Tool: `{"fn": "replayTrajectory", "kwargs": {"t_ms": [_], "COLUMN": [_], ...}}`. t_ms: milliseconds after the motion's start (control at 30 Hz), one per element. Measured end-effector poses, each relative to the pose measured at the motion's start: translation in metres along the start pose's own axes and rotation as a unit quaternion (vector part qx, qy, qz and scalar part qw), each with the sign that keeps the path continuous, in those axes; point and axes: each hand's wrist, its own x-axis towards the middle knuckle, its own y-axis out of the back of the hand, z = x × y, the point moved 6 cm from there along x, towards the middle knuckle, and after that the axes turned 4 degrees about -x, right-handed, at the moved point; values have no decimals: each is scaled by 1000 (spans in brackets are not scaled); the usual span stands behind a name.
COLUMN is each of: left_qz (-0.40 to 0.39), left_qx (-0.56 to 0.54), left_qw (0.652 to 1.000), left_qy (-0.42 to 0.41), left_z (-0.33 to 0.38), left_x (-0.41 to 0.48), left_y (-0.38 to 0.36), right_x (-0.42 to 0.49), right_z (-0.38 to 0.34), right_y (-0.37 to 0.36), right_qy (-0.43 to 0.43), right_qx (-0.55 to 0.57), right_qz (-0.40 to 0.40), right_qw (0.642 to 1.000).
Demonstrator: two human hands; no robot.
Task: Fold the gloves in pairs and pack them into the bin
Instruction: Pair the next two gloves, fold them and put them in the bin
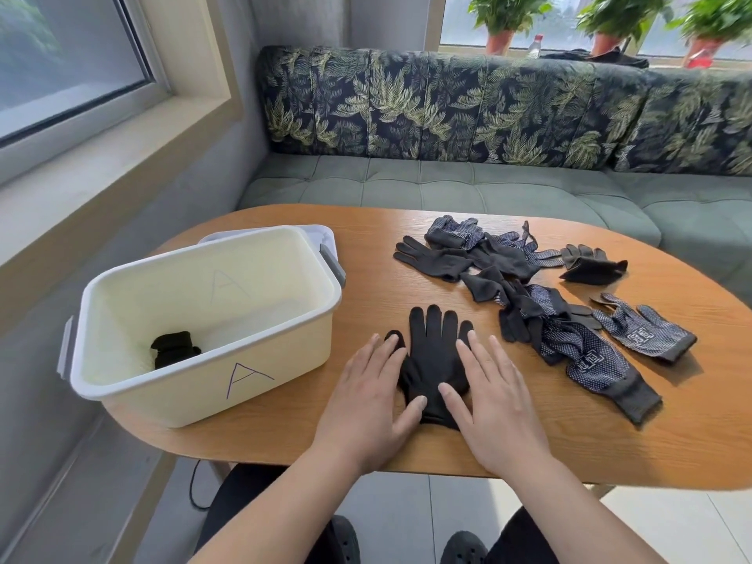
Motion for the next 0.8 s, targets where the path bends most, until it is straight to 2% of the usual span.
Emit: {"fn": "replayTrajectory", "kwargs": {"t_ms": [133, 267, 367, 633, 800], "left_qz": [12, 36, 44, 126, 130], "left_qx": [-41, -65, -72, -47, -28], "left_qw": [995, 995, 995, 982, 979], "left_qy": [-85, -66, -59, -133, -153], "left_z": [3, -1, -3, 8, 13], "left_x": [-6, -4, -3, -11, -13], "left_y": [1, -3, -6, -1, 1], "right_x": [1, -3, -7, -13, -19], "right_z": [2, 4, 5, -2, -7], "right_y": [0, 11, 14, 14, 16], "right_qy": [-4, 42, 85, 142, 145], "right_qx": [50, 136, 166, 130, 97], "right_qz": [19, 89, 112, 147, 182], "right_qw": [999, 986, 976, 970, 968]}}
